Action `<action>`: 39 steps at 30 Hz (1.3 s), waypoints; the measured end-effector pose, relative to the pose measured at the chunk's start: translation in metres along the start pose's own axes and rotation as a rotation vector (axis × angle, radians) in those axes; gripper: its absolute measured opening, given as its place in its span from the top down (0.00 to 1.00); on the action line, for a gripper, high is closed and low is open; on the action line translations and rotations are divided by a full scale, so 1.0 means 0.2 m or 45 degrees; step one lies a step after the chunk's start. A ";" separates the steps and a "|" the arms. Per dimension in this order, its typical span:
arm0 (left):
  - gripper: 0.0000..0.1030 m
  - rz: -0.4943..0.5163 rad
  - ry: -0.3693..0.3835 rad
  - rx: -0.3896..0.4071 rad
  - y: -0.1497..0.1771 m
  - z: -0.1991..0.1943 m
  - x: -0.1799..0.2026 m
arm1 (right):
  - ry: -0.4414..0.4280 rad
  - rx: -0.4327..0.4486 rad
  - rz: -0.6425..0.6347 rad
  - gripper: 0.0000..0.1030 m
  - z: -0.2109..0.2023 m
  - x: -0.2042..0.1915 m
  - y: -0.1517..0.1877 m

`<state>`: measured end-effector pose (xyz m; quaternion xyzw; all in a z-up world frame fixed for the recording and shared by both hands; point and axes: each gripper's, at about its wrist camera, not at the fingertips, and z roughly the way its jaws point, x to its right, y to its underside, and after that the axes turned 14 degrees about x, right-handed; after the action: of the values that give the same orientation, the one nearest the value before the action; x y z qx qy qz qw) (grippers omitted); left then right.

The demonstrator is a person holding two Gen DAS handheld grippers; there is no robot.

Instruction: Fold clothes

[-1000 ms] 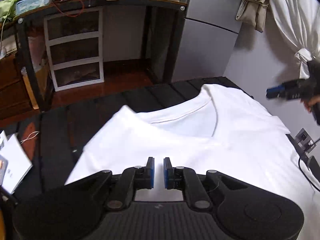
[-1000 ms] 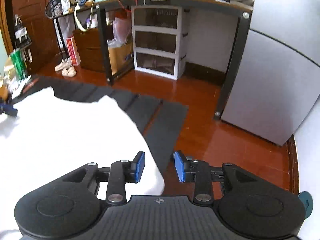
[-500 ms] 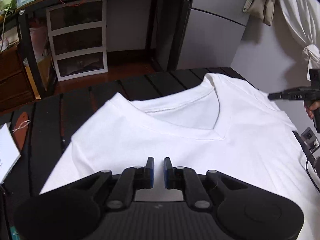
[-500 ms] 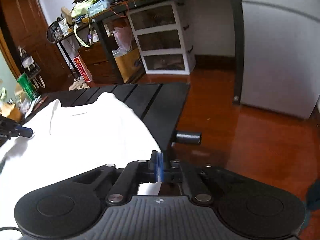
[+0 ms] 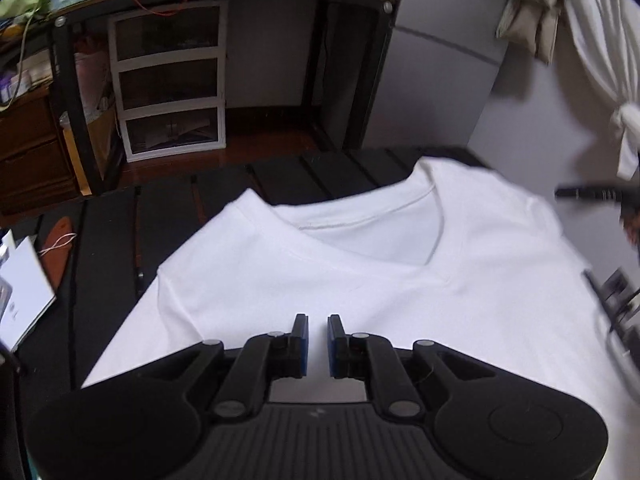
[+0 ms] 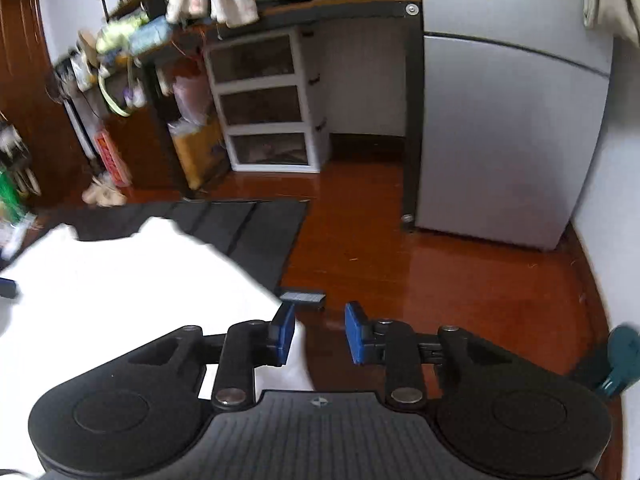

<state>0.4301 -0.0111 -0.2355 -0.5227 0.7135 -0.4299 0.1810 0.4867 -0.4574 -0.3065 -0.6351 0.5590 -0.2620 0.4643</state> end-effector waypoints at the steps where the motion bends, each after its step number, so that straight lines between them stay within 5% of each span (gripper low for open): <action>1: 0.92 -0.017 0.009 0.007 0.00 -0.05 0.01 | -0.016 0.002 0.009 0.73 -0.05 -0.03 0.03; 5: 0.88 -0.129 0.078 0.022 0.05 -0.27 0.08 | -0.122 0.057 0.029 0.73 -0.32 -0.22 0.11; 6: 0.79 -0.157 0.097 0.025 0.06 -0.33 0.09 | -0.136 0.064 0.024 0.73 -0.37 -0.25 0.12; 7: 0.72 -0.197 0.131 0.013 0.11 -0.44 0.11 | -0.161 0.084 0.003 0.72 -0.49 -0.33 0.14; 11: 0.70 -0.302 0.225 -0.101 0.36 -0.76 0.16 | -0.211 0.185 0.025 0.60 -0.97 -0.53 0.23; 13: 0.70 -0.349 0.226 -0.155 0.50 -0.86 0.18 | -0.201 0.252 0.103 0.42 -1.24 -0.59 0.28; 15: 0.70 -0.401 0.228 -0.209 0.64 -0.96 0.20 | -0.177 0.292 0.130 0.36 -1.43 -0.65 0.36; 19: 0.72 -0.584 0.227 -0.320 0.83 -0.97 0.16 | -0.082 0.299 0.281 0.35 -1.70 -0.76 0.55; 25: 0.72 -0.607 0.171 -0.384 0.92 -0.92 0.21 | 0.045 0.298 0.405 0.35 -1.85 -0.84 0.77; 31: 0.73 -0.586 0.072 -0.382 0.91 -0.92 0.25 | 0.218 0.068 0.595 0.43 -1.68 -0.69 0.96; 37: 0.70 -0.629 0.055 -0.390 0.92 -0.93 0.25 | 0.141 0.021 0.684 0.44 -1.56 -0.65 1.04; 38: 0.70 -0.635 0.054 -0.396 0.93 -0.92 0.24 | 0.124 0.027 0.700 0.47 -1.56 -0.65 1.04; 39: 0.70 -0.641 0.053 -0.401 0.93 -0.90 0.24 | 0.112 0.033 0.712 0.62 -1.56 -0.65 1.05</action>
<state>0.1734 0.0371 -0.2739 -0.6959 0.6230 -0.3559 -0.0293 0.0923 -0.4132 -0.3333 -0.4384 0.7287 -0.1584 0.5018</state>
